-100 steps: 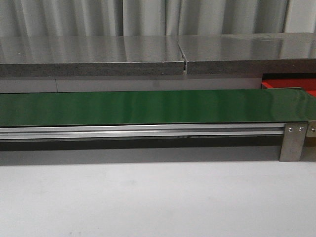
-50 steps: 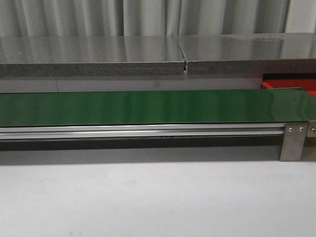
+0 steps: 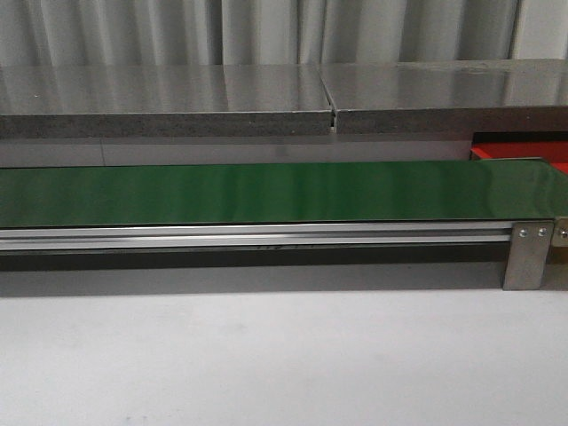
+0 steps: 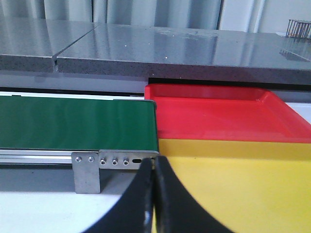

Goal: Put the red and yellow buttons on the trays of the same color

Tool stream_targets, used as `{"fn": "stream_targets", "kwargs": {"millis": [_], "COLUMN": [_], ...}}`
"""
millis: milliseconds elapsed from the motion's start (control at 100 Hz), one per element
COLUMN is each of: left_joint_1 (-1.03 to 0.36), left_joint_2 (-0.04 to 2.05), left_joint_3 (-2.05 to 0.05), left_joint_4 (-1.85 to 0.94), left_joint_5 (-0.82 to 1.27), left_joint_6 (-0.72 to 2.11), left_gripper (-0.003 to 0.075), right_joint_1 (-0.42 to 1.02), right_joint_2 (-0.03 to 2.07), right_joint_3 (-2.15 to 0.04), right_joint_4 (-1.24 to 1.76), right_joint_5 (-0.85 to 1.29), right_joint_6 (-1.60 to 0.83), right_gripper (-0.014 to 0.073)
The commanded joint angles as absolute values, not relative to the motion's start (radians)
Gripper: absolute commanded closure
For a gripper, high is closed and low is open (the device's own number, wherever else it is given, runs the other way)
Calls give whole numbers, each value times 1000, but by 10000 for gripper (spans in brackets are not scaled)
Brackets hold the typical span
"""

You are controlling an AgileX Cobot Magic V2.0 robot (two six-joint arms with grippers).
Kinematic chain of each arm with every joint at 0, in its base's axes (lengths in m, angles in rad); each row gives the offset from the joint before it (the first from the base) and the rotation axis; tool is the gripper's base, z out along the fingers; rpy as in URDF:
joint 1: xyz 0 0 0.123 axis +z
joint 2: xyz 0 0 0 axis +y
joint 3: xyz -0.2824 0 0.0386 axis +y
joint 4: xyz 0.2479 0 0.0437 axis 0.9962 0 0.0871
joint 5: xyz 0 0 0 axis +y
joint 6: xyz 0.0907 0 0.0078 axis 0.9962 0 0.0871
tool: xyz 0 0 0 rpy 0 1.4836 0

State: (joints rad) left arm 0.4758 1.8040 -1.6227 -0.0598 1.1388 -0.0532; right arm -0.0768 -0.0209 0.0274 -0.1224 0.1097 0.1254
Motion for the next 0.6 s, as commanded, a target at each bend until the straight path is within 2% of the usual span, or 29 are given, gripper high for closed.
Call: {"fn": "stream_targets", "kwargs": {"millis": [0,320,590], "left_joint_1": [434,320,314], "left_joint_2": [1735,1786,1826], "left_joint_3": [-1658,-1673,-1673], "left_joint_4": [-73,-101,-134], "left_joint_5": [1127,1138,1133], "left_joint_6": [-43,-43,-35], "left_gripper": [510,510,493], "right_joint_1": [-81,-81,-81], "right_joint_2": [-25,-25,-25], "right_joint_3": [17,17,17], "right_joint_4": [-131,-131,-131], "right_joint_5": [36,36,36], "right_joint_6": [125,125,125], "right_gripper": [659,659,659]}}
